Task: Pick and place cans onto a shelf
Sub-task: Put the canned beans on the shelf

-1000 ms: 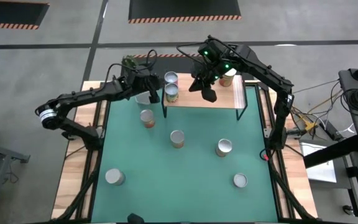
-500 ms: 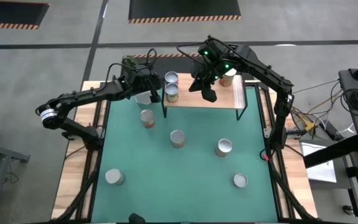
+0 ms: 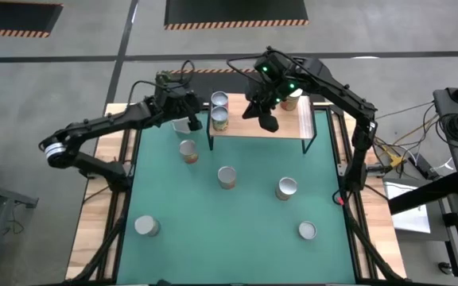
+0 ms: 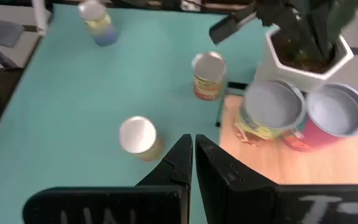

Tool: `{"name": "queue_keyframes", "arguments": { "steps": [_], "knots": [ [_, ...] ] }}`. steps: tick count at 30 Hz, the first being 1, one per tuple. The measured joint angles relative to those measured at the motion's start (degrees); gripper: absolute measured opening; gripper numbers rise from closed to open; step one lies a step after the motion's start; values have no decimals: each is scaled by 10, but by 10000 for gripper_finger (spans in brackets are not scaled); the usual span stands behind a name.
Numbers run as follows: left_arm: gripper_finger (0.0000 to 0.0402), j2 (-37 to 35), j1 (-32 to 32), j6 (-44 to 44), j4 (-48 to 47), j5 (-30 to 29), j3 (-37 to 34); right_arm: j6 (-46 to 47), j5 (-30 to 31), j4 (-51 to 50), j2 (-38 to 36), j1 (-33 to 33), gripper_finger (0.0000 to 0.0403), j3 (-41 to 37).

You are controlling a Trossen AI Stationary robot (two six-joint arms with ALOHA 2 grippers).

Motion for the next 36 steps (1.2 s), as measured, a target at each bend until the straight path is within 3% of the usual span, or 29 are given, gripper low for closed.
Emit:
{"name": "queue_keyframes", "arguments": {
  "steps": [5,8,11,17,27,32,36],
  "knots": [
    [0,-77,-29,-87,-55,157,-1,25,6,1,-24,42,9,0],
    [0,-113,-66,-139,-49,241,-4,48,46,9,-30,80,9,-1],
    [0,-137,-124,-164,-39,272,-13,73,69,10,-30,119,9,-2],
    [0,-160,-253,-182,-38,230,-20,120,141,42,-29,200,9,-39],
    [0,-175,-446,-211,-28,99,-34,206,267,134,-30,327,9,-163],
    [0,-180,-511,-214,-2,12,-50,234,295,206,-30,373,9,-233],
    [0,-181,-536,-214,7,-6,-58,242,322,283,-33,400,9,-294]
  ]
}}
